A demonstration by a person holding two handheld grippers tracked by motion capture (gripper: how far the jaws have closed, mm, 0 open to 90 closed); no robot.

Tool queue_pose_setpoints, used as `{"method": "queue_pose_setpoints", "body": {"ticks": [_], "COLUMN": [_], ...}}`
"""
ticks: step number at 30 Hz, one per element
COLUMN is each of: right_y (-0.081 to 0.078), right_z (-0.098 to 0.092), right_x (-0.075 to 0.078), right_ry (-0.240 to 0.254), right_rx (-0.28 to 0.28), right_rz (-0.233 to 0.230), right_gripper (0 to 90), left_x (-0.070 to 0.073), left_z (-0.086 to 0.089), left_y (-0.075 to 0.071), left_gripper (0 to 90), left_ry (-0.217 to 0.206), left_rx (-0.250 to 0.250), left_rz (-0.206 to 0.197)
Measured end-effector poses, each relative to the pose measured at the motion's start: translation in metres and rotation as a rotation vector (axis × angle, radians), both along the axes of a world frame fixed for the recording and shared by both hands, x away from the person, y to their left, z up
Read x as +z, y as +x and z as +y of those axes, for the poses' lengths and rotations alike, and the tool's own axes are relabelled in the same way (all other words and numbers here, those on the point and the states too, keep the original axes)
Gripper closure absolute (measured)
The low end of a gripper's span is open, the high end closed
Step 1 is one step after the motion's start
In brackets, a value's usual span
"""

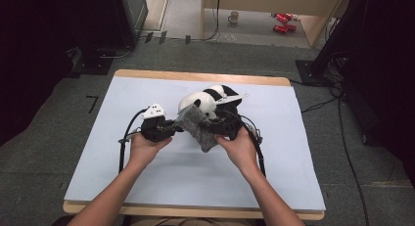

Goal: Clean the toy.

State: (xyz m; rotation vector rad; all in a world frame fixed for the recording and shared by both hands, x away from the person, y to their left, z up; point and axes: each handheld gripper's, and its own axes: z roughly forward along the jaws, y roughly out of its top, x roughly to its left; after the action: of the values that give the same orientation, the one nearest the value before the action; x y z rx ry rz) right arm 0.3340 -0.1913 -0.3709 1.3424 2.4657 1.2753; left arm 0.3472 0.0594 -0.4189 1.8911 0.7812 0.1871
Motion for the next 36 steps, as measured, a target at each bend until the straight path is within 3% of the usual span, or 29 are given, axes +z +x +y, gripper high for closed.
{"method": "queue_pose_setpoints", "body": {"ticks": [4, 8, 12, 16, 17, 18, 23, 26, 32, 36], "right_y": [0.001, 0.001, -0.004, -0.006, -0.005, -0.005, 0.001, 0.005, 0.014, 0.015], "right_z": [-0.008, -0.025, -0.048, -0.072, -0.084, -0.084, -0.105, -0.11, -0.113, -0.114], "right_x": [-0.005, -0.007, -0.01, -0.013, -0.012, -0.012, -0.021, -0.033, -0.059, -0.068], "right_ry": [-0.039, -0.05, -0.05, -0.049, -0.033, -0.033, -0.023, -0.015, -0.077, -0.093], "right_rx": [0.01, 0.011, -0.029, -0.078, -0.115, -0.115, -0.184, -0.201, -0.215, -0.216], "right_rz": [0.01, 0.017, 0.015, 0.017, 0.011, 0.011, -0.009, 0.004, 0.02, 0.018], "right_gripper": [78.8, 78.4, 78.0, 77.9, 77.6, 77.6, 76.1, 75.8, 75.1, 73.2], "left_x": [-0.002, -0.001, 0.001, 0.005, 0.005, 0.005, -0.005, -0.012, -0.024, -0.033], "left_z": [0.009, 0.015, 0.022, 0.03, 0.033, 0.036, 0.049, 0.053, 0.061, 0.066], "left_y": [0.005, 0.007, 0.004, -0.003, -0.004, -0.006, -0.005, 0.0, 0.01, 0.014], "left_gripper": [83.9, 84.3, 84.4, 84.4, 84.3, 84.3, 84.0, 83.8, 82.9, 82.2], "left_ry": [-0.022, -0.021, -0.029, -0.006, -0.001, 0.004, 0.028, 0.02, 0.007, 0.04], "left_rx": [0.011, -0.009, -0.039, -0.06, -0.067, -0.067, -0.028, 0.003, 0.066, 0.107], "left_rz": [0.029, 0.045, 0.049, 0.034, 0.037, 0.032, 0.031, 0.032, 0.059, 0.034]}}
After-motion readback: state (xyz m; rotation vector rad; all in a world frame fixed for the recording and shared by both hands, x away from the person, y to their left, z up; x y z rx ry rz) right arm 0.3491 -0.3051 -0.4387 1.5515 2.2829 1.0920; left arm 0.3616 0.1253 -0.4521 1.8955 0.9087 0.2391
